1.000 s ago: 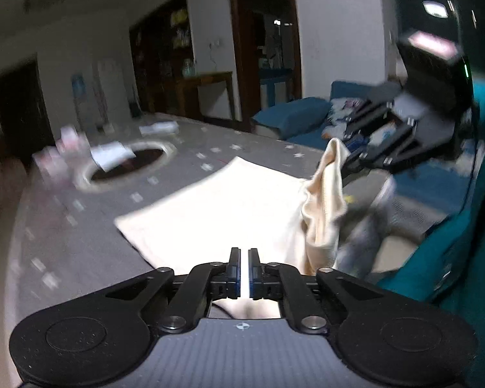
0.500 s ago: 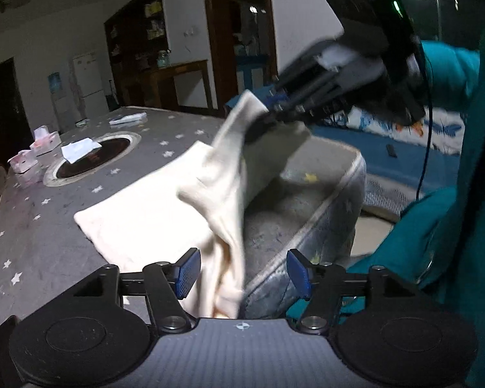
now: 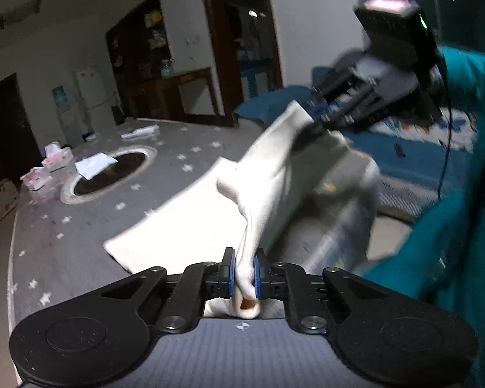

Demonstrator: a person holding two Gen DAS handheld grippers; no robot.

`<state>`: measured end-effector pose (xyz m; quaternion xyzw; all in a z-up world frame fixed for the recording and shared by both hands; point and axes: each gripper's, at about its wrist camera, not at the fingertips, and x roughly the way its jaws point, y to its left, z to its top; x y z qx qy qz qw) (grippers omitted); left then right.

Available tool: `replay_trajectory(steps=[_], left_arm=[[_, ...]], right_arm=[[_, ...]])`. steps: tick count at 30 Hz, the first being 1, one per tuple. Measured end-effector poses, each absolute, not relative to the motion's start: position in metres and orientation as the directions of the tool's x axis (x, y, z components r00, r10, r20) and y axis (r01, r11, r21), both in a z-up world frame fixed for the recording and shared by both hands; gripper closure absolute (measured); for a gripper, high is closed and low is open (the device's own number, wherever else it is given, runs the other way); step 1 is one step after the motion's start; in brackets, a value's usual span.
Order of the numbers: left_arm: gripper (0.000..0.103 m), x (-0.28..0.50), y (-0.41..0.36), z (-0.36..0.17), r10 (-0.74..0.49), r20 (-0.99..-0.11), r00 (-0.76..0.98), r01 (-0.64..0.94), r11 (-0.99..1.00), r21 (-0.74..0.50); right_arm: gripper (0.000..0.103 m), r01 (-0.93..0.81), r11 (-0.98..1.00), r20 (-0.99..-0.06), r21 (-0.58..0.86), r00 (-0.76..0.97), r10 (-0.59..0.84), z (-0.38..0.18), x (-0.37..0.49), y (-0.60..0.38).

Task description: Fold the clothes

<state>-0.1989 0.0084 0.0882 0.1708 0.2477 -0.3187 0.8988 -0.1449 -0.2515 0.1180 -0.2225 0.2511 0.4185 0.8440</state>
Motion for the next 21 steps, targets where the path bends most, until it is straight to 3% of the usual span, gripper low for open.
replay_trajectory(steps=[7, 13, 21], left_arm=[[0.092, -0.147, 0.014, 0.097, -0.446, -0.531, 0.720, 0.609, 0.773, 0.177], [0.092, -0.080, 0.024, 0.088, -0.382, -0.569, 0.728, 0.542, 0.829, 0.136], [0.091, -0.016, 0.027, 0.040, -0.247, -0.633, 0.733, 0.419, 0.898, 0.135]], right_arm=[[0.094, -0.816, 0.550, -0.615, -0.178, 0.529, 0.585, 0.124, -0.089, -0.237], [0.093, -0.818, 0.539, -0.632, -0.199, 0.528, 0.567, 0.117, -0.027, -0.216], [0.084, -0.760, 0.628, -0.660, -0.170, 0.561, 0.500, 0.057, 0.038, -0.196]])
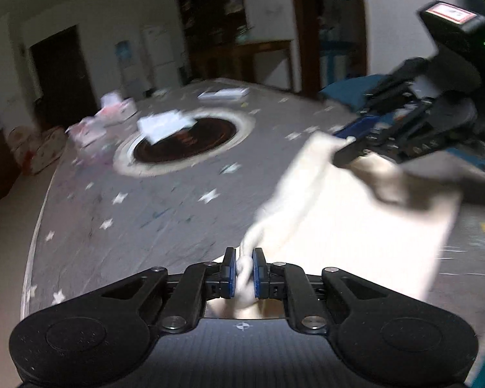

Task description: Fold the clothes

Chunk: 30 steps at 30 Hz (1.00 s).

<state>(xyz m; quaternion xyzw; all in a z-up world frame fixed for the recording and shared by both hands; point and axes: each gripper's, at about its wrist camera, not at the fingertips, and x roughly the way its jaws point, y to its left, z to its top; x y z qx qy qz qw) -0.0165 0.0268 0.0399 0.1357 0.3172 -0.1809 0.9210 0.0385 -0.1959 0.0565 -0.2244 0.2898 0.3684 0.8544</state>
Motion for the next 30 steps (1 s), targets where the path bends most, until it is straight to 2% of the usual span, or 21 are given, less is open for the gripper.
replay_trajectory(steps=[4, 10, 25, 27, 30], left_arm=[[0.089, -0.012, 0.030, 0.027, -0.221, -0.647, 0.730, 0.401, 0.905, 0.144], [0.088, -0.015, 0.032, 0.029, -0.218, -0.639, 0.738, 0.380, 0.916, 0.126], [0.081, -0.007, 0.027, 0.024, -0.175, -0.652, 0.737, 0.362, 0.918, 0.162], [0.081, -0.006, 0.027, 0.024, -0.174, -0.650, 0.740, 0.360, 0.919, 0.163], [0.081, -0.005, 0.026, 0.026, -0.173, -0.646, 0.744, 0.356, 0.920, 0.163]], right_arm=[[0.083, -0.685, 0.715, -0.646, -0.136, 0.609, 0.461, 0.040, 0.044, -0.209], [0.081, -0.602, 0.798, -0.601, -0.031, 0.649, 0.466, 0.050, 0.027, -0.249], [0.083, -0.555, 0.828, -0.664, 0.080, 0.590, 0.460, 0.020, 0.037, -0.263], [0.095, -0.556, 0.828, -0.659, 0.075, 0.596, 0.460, 0.018, 0.036, -0.262], [0.096, -0.550, 0.835, -0.645, 0.006, 0.636, 0.424, 0.023, 0.030, -0.256]])
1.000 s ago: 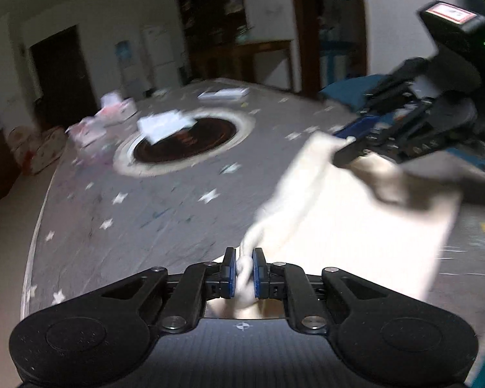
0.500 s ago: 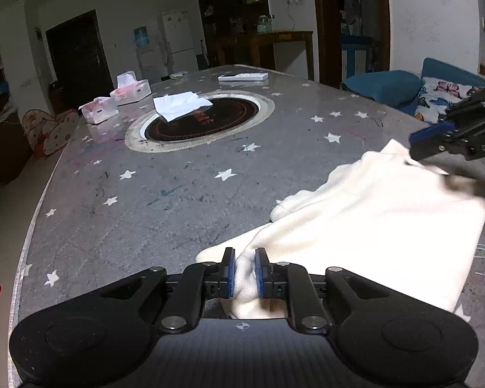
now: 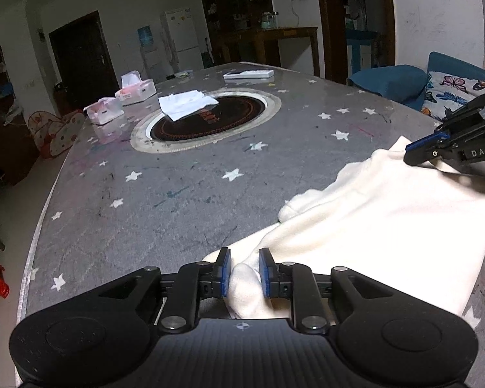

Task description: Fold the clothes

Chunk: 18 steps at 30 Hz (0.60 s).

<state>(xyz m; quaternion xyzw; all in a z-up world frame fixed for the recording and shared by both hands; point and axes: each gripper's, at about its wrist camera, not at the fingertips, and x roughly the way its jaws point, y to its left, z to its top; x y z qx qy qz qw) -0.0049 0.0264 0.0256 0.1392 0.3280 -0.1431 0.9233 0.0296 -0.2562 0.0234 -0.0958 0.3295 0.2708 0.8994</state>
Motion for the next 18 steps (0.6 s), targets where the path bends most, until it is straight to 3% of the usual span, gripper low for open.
replay_trajectory(steps=[5, 8, 14, 18], left_arm=[[0.078, -0.001, 0.026, 0.023, -0.157, -0.646, 0.747, 0.344, 0.923, 0.173], [0.070, -0.003, 0.028, 0.026, -0.151, -0.641, 0.753, 0.334, 0.927, 0.174], [0.071, -0.005, 0.033, 0.044, -0.169, -0.601, 0.781, 0.309, 0.941, 0.136], [0.073, -0.007, 0.022, 0.053, -0.258, -0.595, 0.761, 0.360, 0.931, 0.057]], right_arm=[[0.094, -0.555, 0.830, -0.674, -0.051, 0.633, 0.381, 0.019, 0.032, -0.250], [0.091, -0.552, 0.831, -0.660, -0.062, 0.647, 0.381, 0.029, 0.029, -0.248], [0.091, -0.613, 0.790, -0.622, 0.016, 0.613, 0.488, 0.049, 0.024, -0.234], [0.091, -0.648, 0.761, -0.638, 0.034, 0.572, 0.516, 0.041, 0.031, -0.212]])
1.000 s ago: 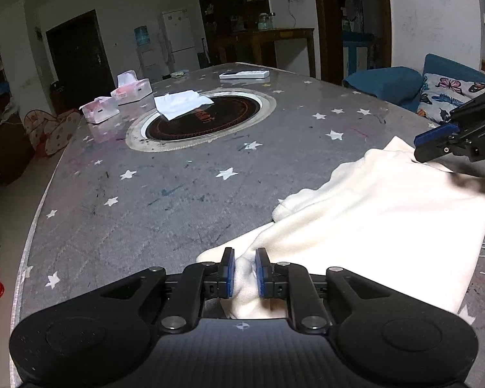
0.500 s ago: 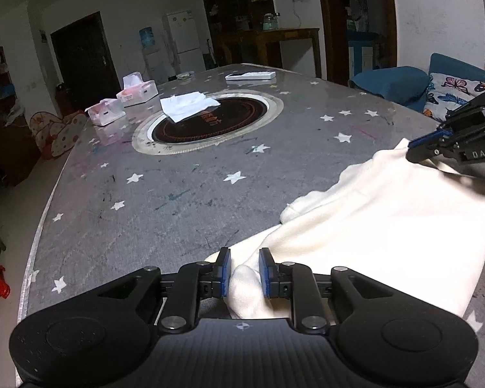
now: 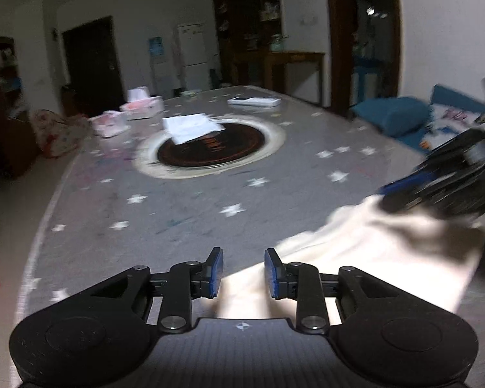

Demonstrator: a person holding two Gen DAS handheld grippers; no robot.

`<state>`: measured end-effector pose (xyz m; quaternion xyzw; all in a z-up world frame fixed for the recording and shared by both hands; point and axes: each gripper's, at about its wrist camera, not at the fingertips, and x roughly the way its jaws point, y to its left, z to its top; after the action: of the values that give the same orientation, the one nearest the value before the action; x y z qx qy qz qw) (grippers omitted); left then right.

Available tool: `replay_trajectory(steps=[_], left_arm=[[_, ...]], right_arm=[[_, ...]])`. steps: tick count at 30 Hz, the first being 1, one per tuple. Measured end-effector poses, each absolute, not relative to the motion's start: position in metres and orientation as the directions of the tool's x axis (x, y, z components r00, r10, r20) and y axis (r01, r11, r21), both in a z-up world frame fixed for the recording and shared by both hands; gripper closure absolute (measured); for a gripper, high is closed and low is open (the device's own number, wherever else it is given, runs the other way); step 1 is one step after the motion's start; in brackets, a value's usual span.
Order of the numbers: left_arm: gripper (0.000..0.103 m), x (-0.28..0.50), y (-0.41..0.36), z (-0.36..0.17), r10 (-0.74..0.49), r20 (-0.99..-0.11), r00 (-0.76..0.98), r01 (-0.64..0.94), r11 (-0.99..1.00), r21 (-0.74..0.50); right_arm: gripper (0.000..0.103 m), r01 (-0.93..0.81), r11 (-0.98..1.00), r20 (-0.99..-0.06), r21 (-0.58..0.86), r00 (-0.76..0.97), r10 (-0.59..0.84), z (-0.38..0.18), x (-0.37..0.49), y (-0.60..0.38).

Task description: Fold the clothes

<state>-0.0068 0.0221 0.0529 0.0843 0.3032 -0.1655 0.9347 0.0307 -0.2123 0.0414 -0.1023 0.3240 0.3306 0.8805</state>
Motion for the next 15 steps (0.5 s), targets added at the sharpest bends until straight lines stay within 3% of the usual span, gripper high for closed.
replay_trajectory(steps=[6, 15], left_arm=[[0.073, 0.006, -0.007, 0.041, -0.323, -0.631, 0.705, 0.426, 0.904, 0.013], [0.070, 0.025, -0.019, 0.023, -0.271, -0.645, 0.715, 0.420, 0.904, 0.086]], right_arm=[[0.091, -0.617, 0.786, -0.663, 0.046, 0.570, 0.486, 0.020, 0.044, -0.198], [0.090, -0.598, 0.801, -0.640, 0.030, 0.605, 0.475, 0.018, 0.036, -0.199]])
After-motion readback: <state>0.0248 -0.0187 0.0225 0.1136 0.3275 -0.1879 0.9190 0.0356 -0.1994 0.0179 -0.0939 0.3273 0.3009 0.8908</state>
